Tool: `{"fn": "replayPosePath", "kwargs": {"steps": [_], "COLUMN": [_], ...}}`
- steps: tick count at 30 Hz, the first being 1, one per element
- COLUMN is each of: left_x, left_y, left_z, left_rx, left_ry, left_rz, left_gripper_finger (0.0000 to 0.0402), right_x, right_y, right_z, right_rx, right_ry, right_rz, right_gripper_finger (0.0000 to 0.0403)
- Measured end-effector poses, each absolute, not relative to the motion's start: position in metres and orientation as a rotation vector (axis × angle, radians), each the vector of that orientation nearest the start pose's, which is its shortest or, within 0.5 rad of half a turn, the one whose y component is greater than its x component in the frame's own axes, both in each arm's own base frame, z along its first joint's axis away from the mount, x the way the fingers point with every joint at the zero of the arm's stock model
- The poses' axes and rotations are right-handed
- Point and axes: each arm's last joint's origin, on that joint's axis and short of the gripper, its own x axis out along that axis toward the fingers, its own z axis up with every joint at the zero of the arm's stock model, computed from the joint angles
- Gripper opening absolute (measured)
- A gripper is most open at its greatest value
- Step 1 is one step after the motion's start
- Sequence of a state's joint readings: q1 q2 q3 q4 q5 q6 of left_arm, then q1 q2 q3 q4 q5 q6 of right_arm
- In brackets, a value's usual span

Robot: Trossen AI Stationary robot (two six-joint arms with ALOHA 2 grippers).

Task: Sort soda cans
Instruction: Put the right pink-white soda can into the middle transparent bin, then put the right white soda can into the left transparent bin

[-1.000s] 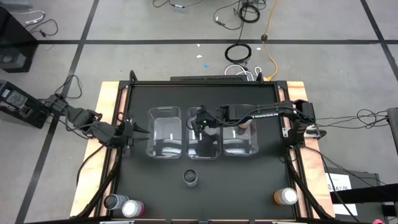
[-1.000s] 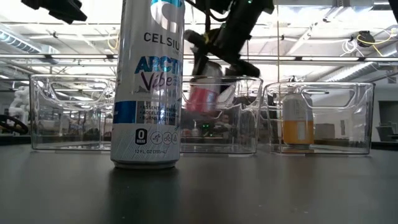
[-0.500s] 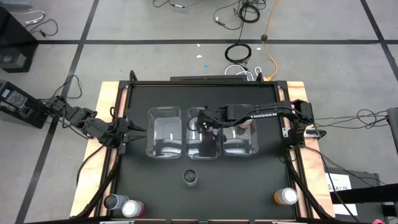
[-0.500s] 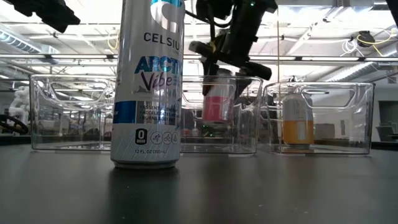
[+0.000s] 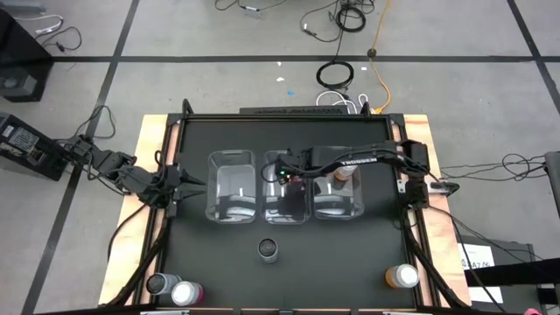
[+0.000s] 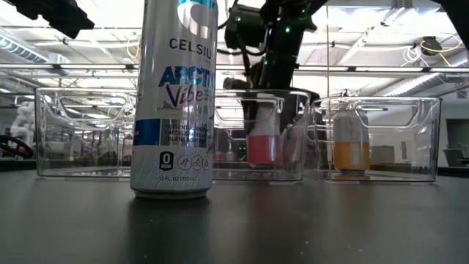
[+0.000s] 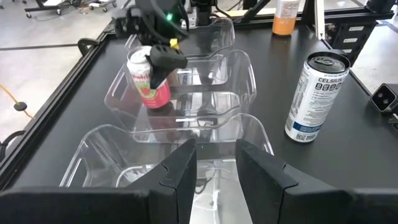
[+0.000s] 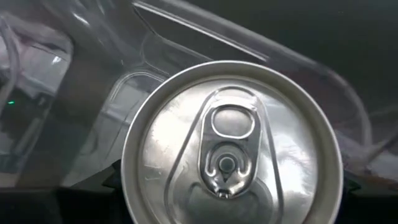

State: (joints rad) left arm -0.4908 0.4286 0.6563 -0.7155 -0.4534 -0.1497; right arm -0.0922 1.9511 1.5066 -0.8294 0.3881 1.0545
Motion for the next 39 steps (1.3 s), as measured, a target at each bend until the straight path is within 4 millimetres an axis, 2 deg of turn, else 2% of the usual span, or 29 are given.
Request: {"fn": "replayPosePath", "kwargs": {"steps": [7,15,19,30,34,39], "left_x": [0.083,0.083,0.083,0.084,0.083,0.083], "left_y": [-0.03,-0.03,-0.03,-0.03,-0.03,-0.03], "left_z": [0.283,0.283,0.283,0.283,0.283,0.283], "left_rx": [0.074,0.074,0.074,0.072,0.073,0.073], "left_ry": [0.435,0.435,0.435,0.433,0.434,0.434], "left_rz": [-0.004,-0.004,-0.004,-0.004,-0.004,-0.004], "left_gripper_finger": [0.0121,0.0121,0.0121,0.0121,0.0121,0.0121], "right_x": [0.393,0.395,0.394,0.394,0.391,0.387], "right_y": [-0.048,-0.048,-0.047,-0.047,-0.043,-0.025], "right_z": [0.197,0.196,0.199,0.232,0.254,0.294], "right_rx": [0.67,0.667,0.654,0.627,0.572,0.474], "right_ry": [0.916,0.932,0.938,0.921,0.951,0.943], "right_rz": [-1.055,-1.007,-0.99,-0.961,-0.989,-1.016], "right_gripper_finger": [0.028,0.0334,0.0347,0.0351,0.0352,0.0352]}}
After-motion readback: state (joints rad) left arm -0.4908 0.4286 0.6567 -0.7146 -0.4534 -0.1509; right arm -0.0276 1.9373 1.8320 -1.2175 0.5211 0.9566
